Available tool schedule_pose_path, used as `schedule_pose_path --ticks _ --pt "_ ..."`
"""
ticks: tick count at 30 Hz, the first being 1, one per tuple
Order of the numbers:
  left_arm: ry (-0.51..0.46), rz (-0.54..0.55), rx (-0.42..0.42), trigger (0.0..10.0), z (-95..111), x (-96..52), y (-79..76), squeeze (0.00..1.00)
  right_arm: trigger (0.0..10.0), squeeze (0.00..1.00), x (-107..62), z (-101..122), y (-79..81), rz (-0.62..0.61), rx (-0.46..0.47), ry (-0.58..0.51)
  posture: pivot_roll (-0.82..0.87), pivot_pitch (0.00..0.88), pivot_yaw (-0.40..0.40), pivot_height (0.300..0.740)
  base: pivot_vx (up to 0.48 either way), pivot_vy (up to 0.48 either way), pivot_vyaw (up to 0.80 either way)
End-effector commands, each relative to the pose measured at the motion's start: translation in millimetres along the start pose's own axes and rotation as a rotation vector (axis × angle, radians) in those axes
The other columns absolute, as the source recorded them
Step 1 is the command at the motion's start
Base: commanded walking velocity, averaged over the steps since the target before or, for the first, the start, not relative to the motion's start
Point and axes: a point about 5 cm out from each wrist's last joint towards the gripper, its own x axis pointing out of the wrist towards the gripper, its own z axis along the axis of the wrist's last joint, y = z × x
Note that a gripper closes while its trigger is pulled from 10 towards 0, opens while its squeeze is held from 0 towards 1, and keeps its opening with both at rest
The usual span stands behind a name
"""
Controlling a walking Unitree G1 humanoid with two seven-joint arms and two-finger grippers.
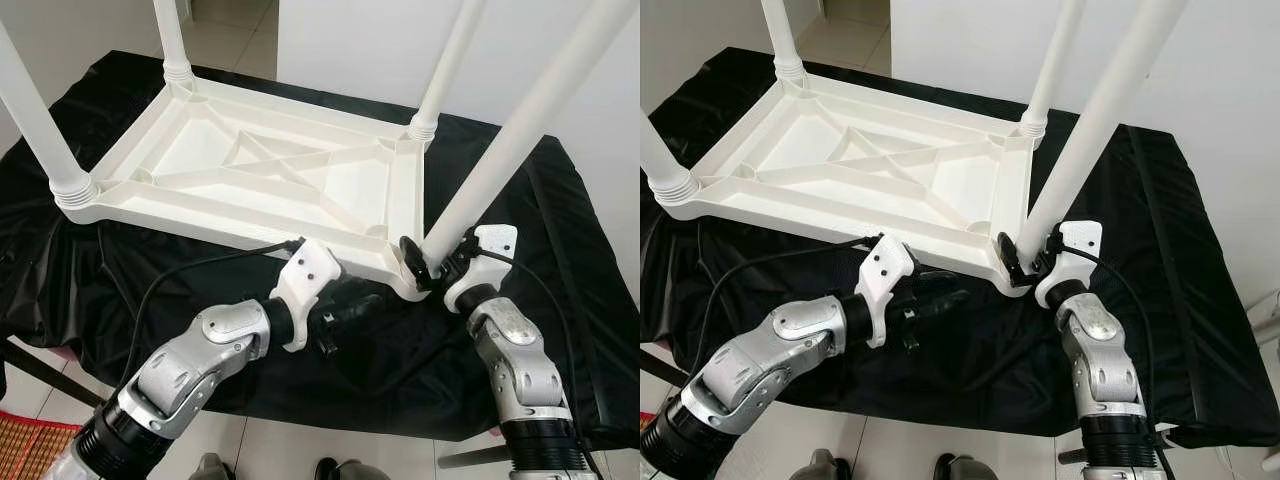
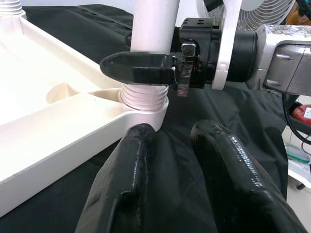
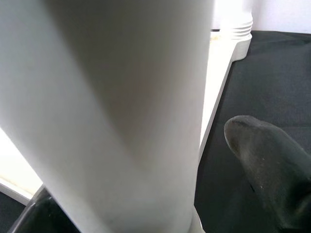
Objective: Building children table
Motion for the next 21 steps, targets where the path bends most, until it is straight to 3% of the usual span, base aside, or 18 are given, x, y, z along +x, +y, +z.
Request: schedule_pose_path --ticks 1,5,8,9,21 --pt "0.000 -0.101 0.000 10.0 0.0 0.5 -5.2 0.00 10.0 0.00 -2.6 0.1 -2.4 0.052 0.012 -0.007 0.07 0.147 -0.093 0.740 0.000 0.000 0.00" --pt "0.001 -0.105 -0.007 10.0 -0.9 0.5 -7.4 0.00 10.0 0.00 -4.9 0.0 1.0 0.173 0.030 -0.011 0.07 0.148 -0.092 0.740 0.000 0.000 0.00" --pt "0.002 -0.105 -0.006 10.0 -1.2 0.6 -7.4 0.00 10.0 0.00 -5.1 0.0 1.8 0.195 0.034 -0.012 0.07 0.148 -0.092 0.740 0.000 0.000 0.00" --pt "0.003 -0.104 -0.004 10.0 -0.9 0.2 -6.7 0.00 10.0 0.00 -5.2 0.1 2.6 0.262 0.030 -0.009 0.07 0.145 -0.091 0.740 0.000 0.000 0.00" --pt "-0.001 -0.105 0.002 10.0 1.3 0.6 -4.2 0.00 10.0 0.00 -5.7 -7.8 -7.2 0.320 0.001 0.036 0.07 0.138 -0.087 0.740 0.000 0.000 0.00"
